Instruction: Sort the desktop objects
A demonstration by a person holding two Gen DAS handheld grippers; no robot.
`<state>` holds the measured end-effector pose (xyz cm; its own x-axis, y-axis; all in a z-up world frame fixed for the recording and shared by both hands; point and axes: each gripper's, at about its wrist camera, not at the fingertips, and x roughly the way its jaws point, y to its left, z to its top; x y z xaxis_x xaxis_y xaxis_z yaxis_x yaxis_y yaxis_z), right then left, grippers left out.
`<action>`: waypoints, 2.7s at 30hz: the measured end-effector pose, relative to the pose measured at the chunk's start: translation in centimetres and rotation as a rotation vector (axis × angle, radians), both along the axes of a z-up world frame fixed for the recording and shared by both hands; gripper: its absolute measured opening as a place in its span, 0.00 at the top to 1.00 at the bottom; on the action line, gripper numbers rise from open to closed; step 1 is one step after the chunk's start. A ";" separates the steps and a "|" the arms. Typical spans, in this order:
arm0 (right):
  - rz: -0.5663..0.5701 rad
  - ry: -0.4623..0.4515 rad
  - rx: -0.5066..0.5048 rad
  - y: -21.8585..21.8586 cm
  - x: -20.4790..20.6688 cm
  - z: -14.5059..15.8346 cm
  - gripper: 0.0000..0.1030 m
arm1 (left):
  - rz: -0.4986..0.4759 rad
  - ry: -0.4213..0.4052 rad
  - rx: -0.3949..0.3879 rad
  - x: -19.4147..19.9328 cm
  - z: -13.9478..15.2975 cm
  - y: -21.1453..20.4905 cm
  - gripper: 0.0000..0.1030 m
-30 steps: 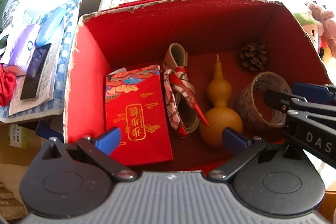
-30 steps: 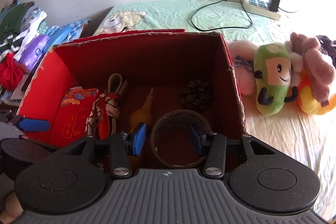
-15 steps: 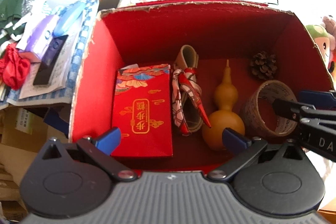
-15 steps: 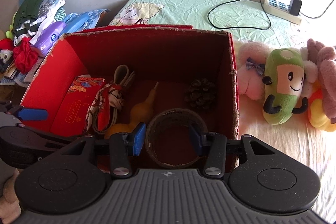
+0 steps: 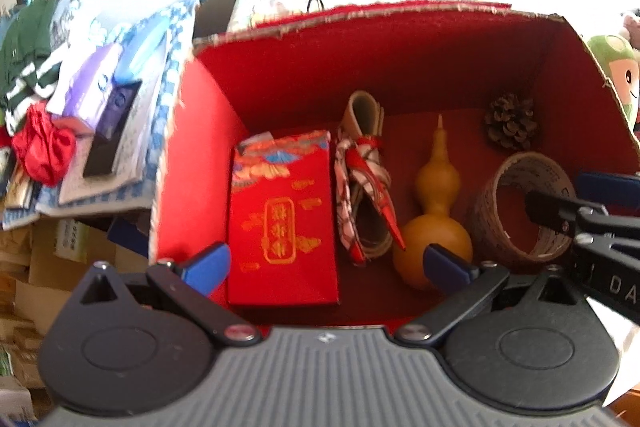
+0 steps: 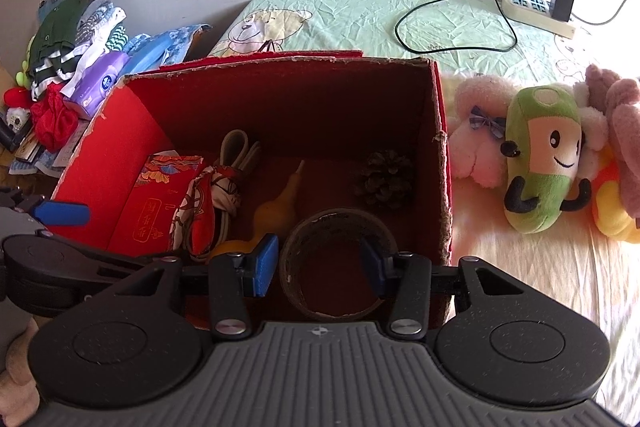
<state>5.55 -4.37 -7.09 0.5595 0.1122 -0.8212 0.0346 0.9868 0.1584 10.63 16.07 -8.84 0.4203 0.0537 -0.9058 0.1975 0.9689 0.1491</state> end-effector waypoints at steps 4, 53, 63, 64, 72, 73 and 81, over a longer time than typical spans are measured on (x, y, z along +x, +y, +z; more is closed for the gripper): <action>-0.067 -0.008 0.015 -0.2 0.0 0.1 0.53 | -0.034 -0.003 0.004 0.5 0.3 -0.1 0.00; -0.183 -0.013 -0.005 -0.5 -1.6 1.0 0.53 | -0.285 0.020 -0.011 1.1 -1.3 -2.8 0.00; -0.171 0.008 -0.036 1.2 -0.7 0.7 0.53 | -0.293 0.060 -0.033 2.4 -2.2 -0.4 0.00; -0.173 0.012 -0.034 1.3 -0.6 0.6 0.53 | -0.295 0.068 -0.043 2.6 -2.3 -0.2 0.00; -0.186 0.040 -0.014 1.7 -0.5 0.1 0.53 | -0.330 0.076 -0.035 2.9 -2.7 -0.1 0.00; -0.190 0.044 -0.014 1.7 -0.5 -0.1 0.53 | -0.333 0.077 -0.030 3.0 -2.8 -0.1 0.00; -0.191 0.042 -0.023 1.8 -0.3 -0.3 0.54 | -0.342 0.076 -0.033 3.2 -3.3 0.1 0.00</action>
<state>5.26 -2.53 -7.37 0.5341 -0.0117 -0.8453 0.2278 0.9649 0.1306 13.79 16.18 -12.11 0.3402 -0.1081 -0.9341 0.5207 0.8488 0.0915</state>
